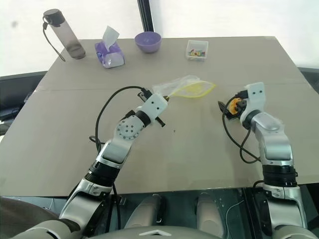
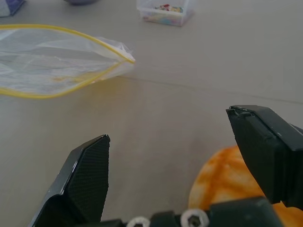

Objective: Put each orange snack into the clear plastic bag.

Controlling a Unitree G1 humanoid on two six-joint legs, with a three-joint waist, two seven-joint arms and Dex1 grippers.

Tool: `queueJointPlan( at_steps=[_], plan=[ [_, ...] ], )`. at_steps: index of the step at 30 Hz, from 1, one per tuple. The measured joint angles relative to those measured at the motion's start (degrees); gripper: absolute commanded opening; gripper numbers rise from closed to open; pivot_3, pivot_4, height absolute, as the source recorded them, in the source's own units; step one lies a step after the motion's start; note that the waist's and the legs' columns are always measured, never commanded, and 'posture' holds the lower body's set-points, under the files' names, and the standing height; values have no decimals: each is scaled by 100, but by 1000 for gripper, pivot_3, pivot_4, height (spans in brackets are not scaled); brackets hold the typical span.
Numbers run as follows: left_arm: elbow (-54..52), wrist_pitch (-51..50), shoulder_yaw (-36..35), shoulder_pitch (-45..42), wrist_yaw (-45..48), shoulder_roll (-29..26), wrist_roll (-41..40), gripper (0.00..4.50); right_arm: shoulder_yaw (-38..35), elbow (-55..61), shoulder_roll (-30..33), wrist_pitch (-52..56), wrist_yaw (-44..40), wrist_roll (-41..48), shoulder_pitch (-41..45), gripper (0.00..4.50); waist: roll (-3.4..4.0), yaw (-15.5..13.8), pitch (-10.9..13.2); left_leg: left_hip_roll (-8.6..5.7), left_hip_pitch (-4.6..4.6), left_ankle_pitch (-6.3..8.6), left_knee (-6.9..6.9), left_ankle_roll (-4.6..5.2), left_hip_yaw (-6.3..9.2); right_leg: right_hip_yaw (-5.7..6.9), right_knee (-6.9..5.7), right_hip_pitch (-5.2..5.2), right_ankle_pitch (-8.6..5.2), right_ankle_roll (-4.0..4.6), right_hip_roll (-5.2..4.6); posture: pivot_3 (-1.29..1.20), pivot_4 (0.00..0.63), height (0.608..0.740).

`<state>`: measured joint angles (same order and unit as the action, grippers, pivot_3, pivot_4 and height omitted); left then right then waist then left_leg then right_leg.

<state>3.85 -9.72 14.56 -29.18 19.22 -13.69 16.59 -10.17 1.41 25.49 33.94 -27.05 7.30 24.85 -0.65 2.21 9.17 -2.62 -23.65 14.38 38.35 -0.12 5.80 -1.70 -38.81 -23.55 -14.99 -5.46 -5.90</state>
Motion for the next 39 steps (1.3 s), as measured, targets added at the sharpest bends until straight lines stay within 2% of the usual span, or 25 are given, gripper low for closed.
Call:
queueJointPlan(
  at_steps=[15,16,18,23,25,30,34,39],
  plan=[
    [0,-37,-37,1,-32,52,12,0,-431,-373,-53,559,1263,18,-135,4449,0,-58,-1,-1,-1,0,1,1,-15,3,2,3,0,0,-1,0,150,740],
    [0,-37,-37,1,-32,53,13,0,-428,-373,-52,570,1285,13,-140,3890,0,-67,-1,-1,-1,0,1,1,-15,4,2,4,0,0,-1,0,150,740],
    [0,-37,-35,1,-32,61,14,0,-415,-373,-34,554,1312,-18,-175,3181,0,-95,-1,-1,0,0,2,1,-17,4,2,4,0,0,-1,0,150,740],
    [1,-37,-34,1,-32,78,14,0,-185,-373,146,319,1185,-117,-297,809,0,-127,-1,-1,0,0,2,1,-20,4,2,4,0,0,-1,0,150,740],
    [1,-37,-28,1,-32,91,14,0,-111,-372,212,267,1123,-158,-315,104,0,-126,-1,-1,0,0,2,1,-20,4,2,4,0,0,0,0,150,740],
    [6,-36,0,1,-33,131,16,0,75,-372,454,218,890,-212,-328,46,0,-127,-1,-1,-1,0,2,1,-21,4,3,4,0,0,-1,0,150,740],
    [34,-32,24,3,-41,149,19,0,142,-192,614,334,341,44,-312,46,1,-112,-1,-1,-1,0,2,2,-21,4,3,3,0,0,0,0,150,740],
    [106,-4,126,2,-77,191,22,0,209,1015,1088,557,-1139,1181,-313,46,6,-117,2,-1,-4,1,2,3,-15,9,7,4,-1,-1,0,0,150,740]
  ],
)
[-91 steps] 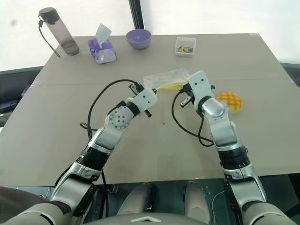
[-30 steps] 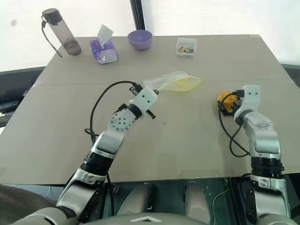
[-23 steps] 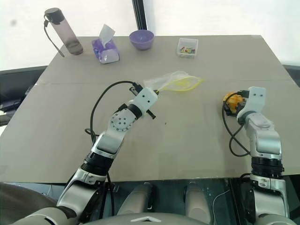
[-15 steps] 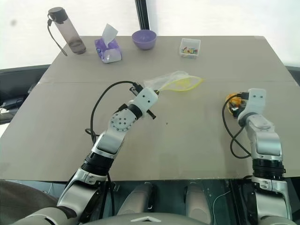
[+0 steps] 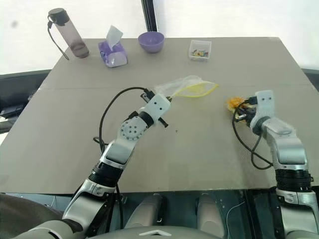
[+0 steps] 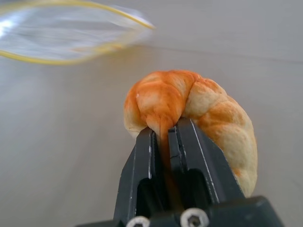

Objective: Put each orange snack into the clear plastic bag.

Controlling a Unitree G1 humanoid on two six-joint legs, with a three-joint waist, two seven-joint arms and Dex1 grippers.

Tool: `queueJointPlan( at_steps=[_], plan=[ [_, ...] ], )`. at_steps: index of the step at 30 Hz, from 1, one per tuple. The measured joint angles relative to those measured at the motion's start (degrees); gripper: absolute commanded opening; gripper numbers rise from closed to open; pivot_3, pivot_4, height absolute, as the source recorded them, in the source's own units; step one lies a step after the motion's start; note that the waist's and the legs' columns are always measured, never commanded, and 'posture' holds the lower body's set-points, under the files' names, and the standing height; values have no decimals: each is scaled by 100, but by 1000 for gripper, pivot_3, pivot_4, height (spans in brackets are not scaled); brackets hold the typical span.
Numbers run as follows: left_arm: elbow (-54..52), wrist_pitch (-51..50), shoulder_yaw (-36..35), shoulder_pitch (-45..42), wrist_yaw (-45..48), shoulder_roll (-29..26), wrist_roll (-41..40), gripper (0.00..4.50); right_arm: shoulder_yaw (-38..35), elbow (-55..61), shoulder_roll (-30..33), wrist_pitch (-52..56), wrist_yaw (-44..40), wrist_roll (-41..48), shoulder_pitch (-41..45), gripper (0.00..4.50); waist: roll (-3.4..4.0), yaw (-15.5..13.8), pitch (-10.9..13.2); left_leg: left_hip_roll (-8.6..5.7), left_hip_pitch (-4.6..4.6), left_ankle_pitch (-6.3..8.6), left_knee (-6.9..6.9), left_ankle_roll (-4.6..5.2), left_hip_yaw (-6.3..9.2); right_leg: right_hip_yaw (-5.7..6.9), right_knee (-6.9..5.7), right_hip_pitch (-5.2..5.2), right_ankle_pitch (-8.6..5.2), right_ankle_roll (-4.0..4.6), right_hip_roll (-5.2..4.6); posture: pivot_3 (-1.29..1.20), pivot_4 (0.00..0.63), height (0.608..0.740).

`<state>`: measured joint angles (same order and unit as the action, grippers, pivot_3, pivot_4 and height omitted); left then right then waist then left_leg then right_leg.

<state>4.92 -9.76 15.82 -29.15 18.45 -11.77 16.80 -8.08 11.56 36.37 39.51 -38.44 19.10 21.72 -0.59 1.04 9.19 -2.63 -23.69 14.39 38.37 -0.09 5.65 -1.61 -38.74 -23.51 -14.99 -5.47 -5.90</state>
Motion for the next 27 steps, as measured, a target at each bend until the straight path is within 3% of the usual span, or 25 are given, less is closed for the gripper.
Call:
queueJointPlan(
  at_steps=[9,27],
  plan=[
    [38,53,27,-1,-13,8,4,0,353,605,383,324,-513,460,89,46,-2,-17,0,0,0,0,3,0,2,4,2,3,0,0,-1,0,150,740],
    [19,361,378,7,287,67,-10,0,1001,-652,-91,-271,-350,-173,840,46,-2,-17,0,0,-1,-1,2,-1,2,4,4,1,0,0,-2,0,150,740]
  ],
)
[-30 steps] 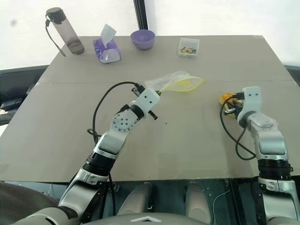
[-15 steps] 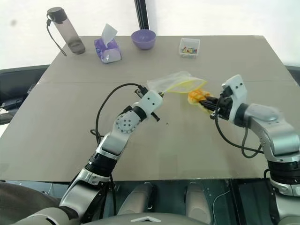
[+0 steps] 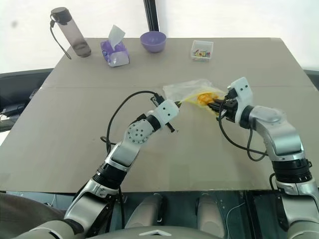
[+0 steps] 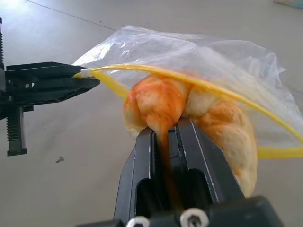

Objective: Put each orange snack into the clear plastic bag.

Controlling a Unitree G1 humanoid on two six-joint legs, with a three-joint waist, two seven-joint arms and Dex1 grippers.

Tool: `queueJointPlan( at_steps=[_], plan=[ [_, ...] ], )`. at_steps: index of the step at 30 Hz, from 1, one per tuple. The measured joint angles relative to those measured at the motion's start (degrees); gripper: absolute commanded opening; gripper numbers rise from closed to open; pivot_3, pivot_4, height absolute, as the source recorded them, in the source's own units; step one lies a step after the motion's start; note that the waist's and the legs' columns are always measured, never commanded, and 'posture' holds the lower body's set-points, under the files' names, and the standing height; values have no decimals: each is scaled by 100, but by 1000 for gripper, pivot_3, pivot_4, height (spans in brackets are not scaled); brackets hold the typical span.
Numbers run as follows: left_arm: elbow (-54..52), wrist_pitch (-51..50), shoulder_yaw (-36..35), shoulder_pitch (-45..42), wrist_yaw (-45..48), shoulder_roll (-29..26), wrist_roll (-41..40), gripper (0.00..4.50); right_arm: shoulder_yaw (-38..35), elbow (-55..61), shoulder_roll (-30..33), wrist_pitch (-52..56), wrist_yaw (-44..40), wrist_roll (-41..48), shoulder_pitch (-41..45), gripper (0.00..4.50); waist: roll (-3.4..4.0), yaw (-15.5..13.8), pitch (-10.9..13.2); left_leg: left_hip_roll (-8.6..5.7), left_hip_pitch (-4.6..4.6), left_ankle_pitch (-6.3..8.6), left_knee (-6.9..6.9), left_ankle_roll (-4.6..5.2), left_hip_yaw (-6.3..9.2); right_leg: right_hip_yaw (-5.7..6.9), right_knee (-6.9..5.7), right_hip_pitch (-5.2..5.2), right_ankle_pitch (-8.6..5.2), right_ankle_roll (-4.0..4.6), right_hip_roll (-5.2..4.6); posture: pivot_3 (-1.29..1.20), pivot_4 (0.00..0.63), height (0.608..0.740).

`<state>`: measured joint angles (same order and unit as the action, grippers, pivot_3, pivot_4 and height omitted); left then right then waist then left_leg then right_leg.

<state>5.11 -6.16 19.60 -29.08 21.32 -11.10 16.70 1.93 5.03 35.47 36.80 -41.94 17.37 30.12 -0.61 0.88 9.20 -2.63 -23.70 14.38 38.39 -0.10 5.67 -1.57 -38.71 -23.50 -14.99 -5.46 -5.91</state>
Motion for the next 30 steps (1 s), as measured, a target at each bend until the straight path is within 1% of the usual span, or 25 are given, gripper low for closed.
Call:
queueJointPlan(
  at_steps=[3,10,13,14,15,16,17,18,19,21,25,30],
  plan=[
    [-8,102,69,5,106,19,-20,0,71,-327,-98,-105,47,-157,171,46,0,-2,0,0,0,0,0,-1,0,0,1,0,0,0,0,0,150,740],
    [-11,226,141,22,280,79,-99,0,133,-882,-613,-135,327,-303,645,46,0,7,0,0,0,-1,-1,-2,1,0,0,-2,0,0,0,0,150,740],
    [-11,282,153,22,353,126,-118,0,122,-1306,-935,-121,838,-497,912,46,1,7,0,0,0,-14,-1,-23,0,-1,-1,-2,0,0,0,0,150,740],
    [-11,288,167,23,363,146,-119,0,100,-1363,-981,-116,930,-522,917,881,1,3,0,0,0,-14,-2,-23,1,-1,-1,-2,0,0,0,0,150,740],
    [-11,289,177,23,378,154,-119,0,72,-1455,-1065,-96,1034,-523,918,1332,1,-4,0,0,-3,-14,-2,-23,1,0,0,-3,0,0,0,0,150,740],
    [-11,289,177,23,379,154,-119,0,67,-1466,-1077,-90,1048,-523,918,1601,1,-3,0,0,-3,-14,-2,-23,1,0,1,-3,0,0,0,0,150,740],
    [-10,273,147,23,366,185,-127,0,43,-1454,-1082,-83,1052,-518,907,2282,1,0,0,-1,-3,-14,-2,-23,0,-1,2,-3,0,0,0,0,150,740],
    [-10,272,133,23,361,196,-129,0,34,-1447,-1081,-83,1048,-517,907,2476,1,2,0,-1,-3,-13,-2,-23,0,-1,3,-3,0,0,0,0,150,740],
    [-9,262,119,22,347,217,-135,0,32,-1398,-1056,-82,1018,-517,885,2778,1,1,0,-1,-3,-13,-2,-23,-1,-1,3,-3,0,0,-1,0,150,740],
    [5,219,79,20,306,279,-179,0,34,-1092,-904,-68,822,-458,708,2778,1,-9,0,-2,-5,-12,-3,-21,4,3,6,-2,0,0,0,0,150,740],
    [83,125,-37,4,197,344,-245,0,31,-364,-400,82,265,-209,137,2778,1,-4,0,-2,-4,0,-3,1,2,2,8,-1,0,0,0,0,150,740],
    [119,78,-112,-1,143,387,-285,0,-38,-96,12,131,-56,-62,-223,2778,1,16,0,-1,0,1,-2,1,-1,-1,3,-1,0,0,0,0,150,740]
  ],
)
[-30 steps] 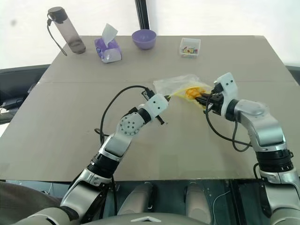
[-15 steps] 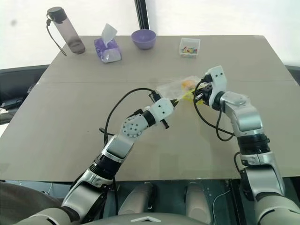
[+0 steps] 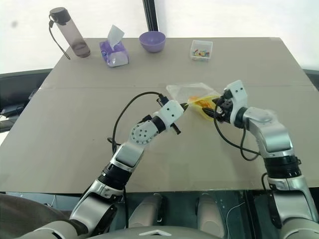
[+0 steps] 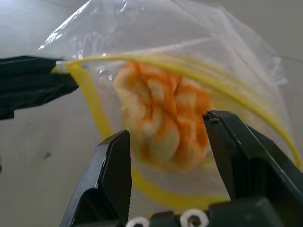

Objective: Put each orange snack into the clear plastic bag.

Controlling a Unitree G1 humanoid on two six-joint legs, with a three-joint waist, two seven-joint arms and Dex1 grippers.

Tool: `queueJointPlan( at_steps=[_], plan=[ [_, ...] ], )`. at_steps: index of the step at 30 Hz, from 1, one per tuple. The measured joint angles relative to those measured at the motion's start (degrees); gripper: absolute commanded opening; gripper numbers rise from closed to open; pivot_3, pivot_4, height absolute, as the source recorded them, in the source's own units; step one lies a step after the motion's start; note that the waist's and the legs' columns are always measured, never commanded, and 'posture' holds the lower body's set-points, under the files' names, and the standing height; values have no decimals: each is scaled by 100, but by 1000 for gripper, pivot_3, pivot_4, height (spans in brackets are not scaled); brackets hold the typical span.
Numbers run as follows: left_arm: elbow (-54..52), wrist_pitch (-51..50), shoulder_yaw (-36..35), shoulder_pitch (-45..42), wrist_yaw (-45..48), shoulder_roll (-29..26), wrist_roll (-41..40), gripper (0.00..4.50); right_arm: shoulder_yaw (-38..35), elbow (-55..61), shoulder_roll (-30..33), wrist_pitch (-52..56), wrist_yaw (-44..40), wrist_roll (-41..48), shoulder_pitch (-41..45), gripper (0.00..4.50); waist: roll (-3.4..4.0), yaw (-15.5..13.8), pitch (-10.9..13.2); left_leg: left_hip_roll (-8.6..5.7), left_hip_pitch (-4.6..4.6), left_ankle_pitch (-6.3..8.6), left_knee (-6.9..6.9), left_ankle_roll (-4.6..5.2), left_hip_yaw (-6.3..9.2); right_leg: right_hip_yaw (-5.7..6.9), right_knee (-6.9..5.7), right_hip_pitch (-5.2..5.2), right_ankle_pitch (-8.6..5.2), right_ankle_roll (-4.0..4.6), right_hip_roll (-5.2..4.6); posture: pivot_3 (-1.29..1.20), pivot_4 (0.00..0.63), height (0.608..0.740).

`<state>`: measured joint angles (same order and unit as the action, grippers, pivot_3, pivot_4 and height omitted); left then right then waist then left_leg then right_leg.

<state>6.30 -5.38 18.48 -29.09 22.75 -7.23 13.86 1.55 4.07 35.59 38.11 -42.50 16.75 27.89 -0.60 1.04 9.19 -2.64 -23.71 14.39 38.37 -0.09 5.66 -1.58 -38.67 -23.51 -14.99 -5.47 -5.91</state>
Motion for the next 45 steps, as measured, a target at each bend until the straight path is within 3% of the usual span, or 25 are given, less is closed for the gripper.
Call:
queueJointPlan(
  at_steps=[8,15,24,26,28,30,39,45],
  plan=[
    [6,-45,-34,0,-9,51,-57,0,-104,190,577,-296,-167,-133,-457,2778,0,-44,0,-6,-6,0,1,0,1,3,9,2,1,-1,-6,0,150,740],
    [8,-57,-48,1,-16,73,-63,0,423,-352,1554,-1402,-341,-1377,-446,2778,-1,-3,0,-1,1,-1,-1,-2,-2,2,6,2,0,-1,-2,0,150,740],
    [9,-75,-47,5,-15,76,-65,0,908,-1302,869,-2632,216,-2334,279,2778,-1,-19,1,-1,-2,-15,-1,-26,-2,1,10,1,0,-1,-3,0,150,740],
    [9,-76,-48,5,-15,64,-65,0,925,-1422,758,-2872,237,-2410,392,1549,-1,-42,1,-5,-6,-15,-1,-25,-1,2,16,2,1,-1,-6,0,150,740],
    [9,-75,-49,5,-15,59,-64,0,925,-1422,747,-2937,218,-2415,410,1194,-1,-42,1,-4,-7,-15,-1,-25,-1,2,17,2,1,-1,-6,0,150,740],
    [9,-76,-49,5,-15,54,-64,0,925,-1422,744,-2994,148,-2428,407,206,-1,-36,1,-5,-6,-15,-2,-25,-1,2,18,2,0,-1,-5,0,150,740],
    [9,-35,-61,-18,-73,-99,-45,0,881,-1487,849,-3148,181,-2610,407,88,-1,-24,1,-4,-5,-15,-2,-25,-2,2,16,1,1,-1,-5,0,150,740],
    [-138,68,-241,-1022,-168,-502,106,0,576,-1567,1198,-3435,324,-2678,1116,88,2,-22,8,-4,-4,-15,-5,-25,-2,2,19,2,0,-1,-5,0,150,740]
  ],
)
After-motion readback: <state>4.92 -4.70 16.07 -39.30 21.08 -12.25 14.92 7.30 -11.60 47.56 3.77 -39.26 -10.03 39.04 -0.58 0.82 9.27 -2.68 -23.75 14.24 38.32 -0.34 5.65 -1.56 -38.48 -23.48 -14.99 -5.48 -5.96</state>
